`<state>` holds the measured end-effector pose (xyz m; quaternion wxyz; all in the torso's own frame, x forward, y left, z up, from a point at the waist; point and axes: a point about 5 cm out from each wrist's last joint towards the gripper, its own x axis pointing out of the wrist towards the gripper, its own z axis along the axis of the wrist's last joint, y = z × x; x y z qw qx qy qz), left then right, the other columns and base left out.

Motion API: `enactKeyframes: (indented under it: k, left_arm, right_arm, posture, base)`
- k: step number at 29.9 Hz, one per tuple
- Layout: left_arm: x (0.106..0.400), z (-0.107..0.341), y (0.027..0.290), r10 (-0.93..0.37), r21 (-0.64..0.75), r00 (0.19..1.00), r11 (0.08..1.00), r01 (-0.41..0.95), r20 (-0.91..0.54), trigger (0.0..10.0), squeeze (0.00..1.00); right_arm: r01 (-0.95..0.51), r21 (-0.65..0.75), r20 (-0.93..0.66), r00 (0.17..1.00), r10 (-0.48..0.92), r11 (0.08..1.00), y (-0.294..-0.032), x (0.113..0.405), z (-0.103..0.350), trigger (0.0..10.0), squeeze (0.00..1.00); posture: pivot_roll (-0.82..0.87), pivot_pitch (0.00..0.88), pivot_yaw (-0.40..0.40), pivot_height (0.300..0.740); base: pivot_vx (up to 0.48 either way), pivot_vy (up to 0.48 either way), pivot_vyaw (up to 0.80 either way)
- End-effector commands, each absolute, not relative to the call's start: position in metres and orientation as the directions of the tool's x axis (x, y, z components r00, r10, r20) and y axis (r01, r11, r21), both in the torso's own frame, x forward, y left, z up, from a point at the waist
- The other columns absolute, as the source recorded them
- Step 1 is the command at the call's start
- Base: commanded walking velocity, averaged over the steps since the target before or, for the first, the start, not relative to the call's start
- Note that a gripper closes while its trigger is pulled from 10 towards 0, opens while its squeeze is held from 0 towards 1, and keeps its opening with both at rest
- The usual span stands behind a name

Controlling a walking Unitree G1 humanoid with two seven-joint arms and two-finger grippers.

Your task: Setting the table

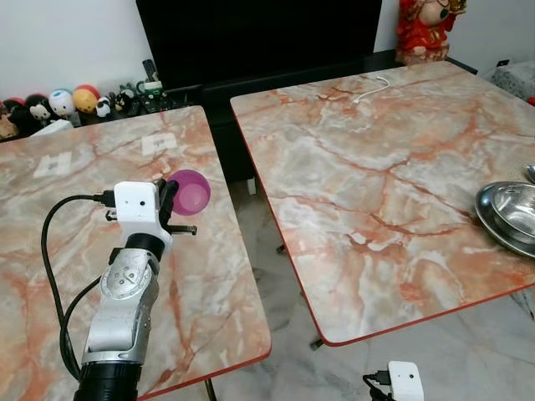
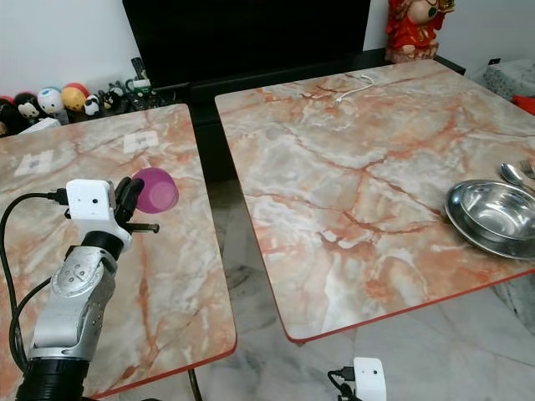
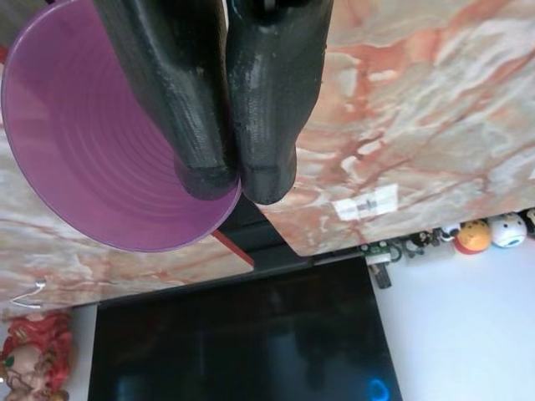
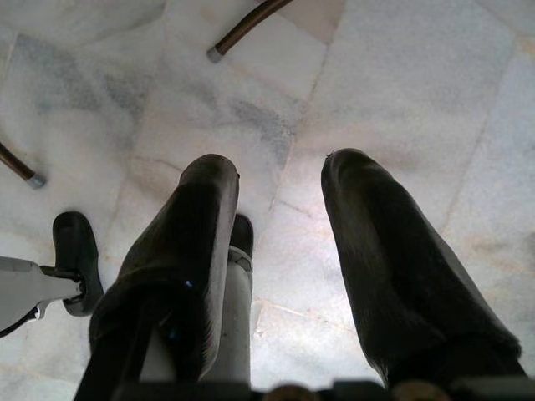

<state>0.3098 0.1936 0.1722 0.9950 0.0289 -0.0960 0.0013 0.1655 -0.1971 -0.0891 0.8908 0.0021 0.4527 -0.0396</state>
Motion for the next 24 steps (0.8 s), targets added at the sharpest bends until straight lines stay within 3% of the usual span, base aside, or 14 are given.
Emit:
enactKeyframes:
  k: [1, 10, 15, 24]
  left_arm:
    - [0.3118, 0.1775, 0.1907, -0.016, 0.068, 0.976, 0.998, 0.001, 0.215, 10.0, 0.00]
    - [0.3123, 0.1773, 0.1915, -0.010, 0.066, 0.977, 0.998, -0.004, 0.215, 10.0, 0.00]
    - [0.3127, 0.1774, 0.1918, -0.009, 0.066, 0.977, 0.998, -0.006, 0.215, 10.0, 0.00]
    - [0.3138, 0.1786, 0.1923, -0.010, 0.065, 0.976, 0.998, -0.005, 0.218, 10.0, 0.00]
  right_arm:
    - [0.075, -0.038, -0.806, 0.587, -0.075, 0.996, -0.1996, 0.1658, -0.0886, 10.0, 0.00]
    - [0.042, -0.043, -0.809, 0.585, -0.059, 0.998, -0.1991, 0.1666, -0.0884, 10.0, 0.00]
    - [0.034, -0.039, -0.808, 0.587, -0.052, 0.999, -0.1987, 0.1670, -0.0882, 10.0, 0.00]
    - [0.053, -0.032, -0.811, 0.583, -0.057, 0.998, -0.1983, 0.1666, -0.0886, 10.0, 0.00]
  posture:
    - [0.00, 0.000, 0.053, 0.740]
    - [0.00, 0.000, 0.052, 0.740]
    - [0.00, 0.000, 0.052, 0.740]
    - [0.00, 0.000, 0.053, 0.740]
  base:
    - [0.000, -0.465, 0.00]
    - [0.000, -0.463, 0.00]
    - [0.000, -0.461, 0.80]
    - [0.000, -0.461, 0.00]
